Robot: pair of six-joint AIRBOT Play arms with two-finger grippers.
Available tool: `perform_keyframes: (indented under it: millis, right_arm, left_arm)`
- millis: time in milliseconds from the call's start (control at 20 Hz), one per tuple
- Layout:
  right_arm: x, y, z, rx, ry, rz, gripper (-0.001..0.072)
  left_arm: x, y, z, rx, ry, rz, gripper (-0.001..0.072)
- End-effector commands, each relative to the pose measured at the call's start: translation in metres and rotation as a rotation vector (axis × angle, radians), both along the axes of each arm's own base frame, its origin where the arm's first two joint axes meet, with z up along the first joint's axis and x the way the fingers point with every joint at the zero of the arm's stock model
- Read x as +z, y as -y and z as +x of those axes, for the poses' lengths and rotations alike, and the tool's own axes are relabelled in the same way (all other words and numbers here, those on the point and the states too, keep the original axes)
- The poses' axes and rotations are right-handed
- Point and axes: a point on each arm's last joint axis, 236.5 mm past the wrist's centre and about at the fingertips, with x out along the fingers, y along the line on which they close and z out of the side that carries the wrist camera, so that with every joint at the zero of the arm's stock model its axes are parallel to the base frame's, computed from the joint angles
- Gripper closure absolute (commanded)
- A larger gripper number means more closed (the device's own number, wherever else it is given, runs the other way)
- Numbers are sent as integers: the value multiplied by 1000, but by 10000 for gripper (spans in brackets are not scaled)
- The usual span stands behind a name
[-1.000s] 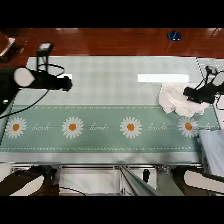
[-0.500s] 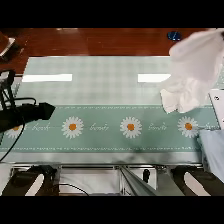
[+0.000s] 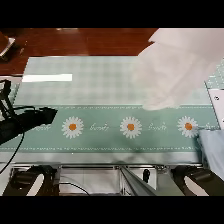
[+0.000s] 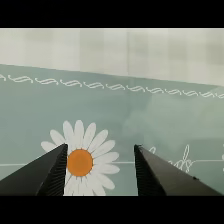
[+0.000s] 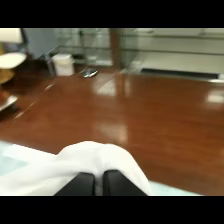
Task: Fold the shirts.
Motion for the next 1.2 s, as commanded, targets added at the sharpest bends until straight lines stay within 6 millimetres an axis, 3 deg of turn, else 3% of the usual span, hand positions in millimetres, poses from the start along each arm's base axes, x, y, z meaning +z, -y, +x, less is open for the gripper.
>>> perform_keyframes:
  millis: [0, 150, 300, 400, 550, 650, 700, 750, 800, 850, 900, 1000, 1050, 1150]
  right_arm:
    - [-53, -68, -22, 254, -197, -46, 687]
    - [-129, -126, -12, 370, -370, -51, 687]
    - [-220, -185, 3, 414, -537, -21, 687]
    - [-286, -214, 19, 383, -663, -3, 687]
    - [-379, -247, 19, 386, -872, -49, 686]
    - [-426, -264, 12, 395, -1002, -37, 686]
    - [-440, -272, 7, 410, -1053, -16, 685]
    - [-448, -276, 3, 417, -1097, 7, 598]
    - [-450, -275, 2, 431, -1107, 4, 348]
    - [-447, -266, 5, 435, -1110, -10, 304]
    - [-438, -248, 13, 418, -1111, -7, 304]
    - [-405, -194, 44, 325, -1047, 9, 304]
    - [-386, -159, 60, 259, -1007, 19, 304]
    - [-355, -71, 77, 75, -930, 4, 304]
  left_arm:
    - [4, 1, 4, 8, 24, -16, 200]
    - [6, 0, 6, 3, 40, -4, 200]
    - [6, 1, 6, 3, 41, -8, 200]
    - [5, 1, 6, 3, 38, -9, 200]
    - [2, 6, 4, -5, 14, -33, 200]
    - [-3, 12, -2, -17, -26, -57, 200]
    - [-7, 16, -6, -26, -56, -72, 200]
    - [-11, 19, -9, -33, -82, -83, 200]
    - [-15, 21, -11, -40, -109, -88, 200]
    - [-19, 22, -13, -43, -130, -90, 200]
    - [-23, 23, -15, -47, -153, -91, 200]
    - [-33, 29, -23, -62, -222, -111, 200]
    - [-39, 32, -25, -67, -257, -120, 200]
    - [-54, 27, -24, -65, -312, -103, 201]
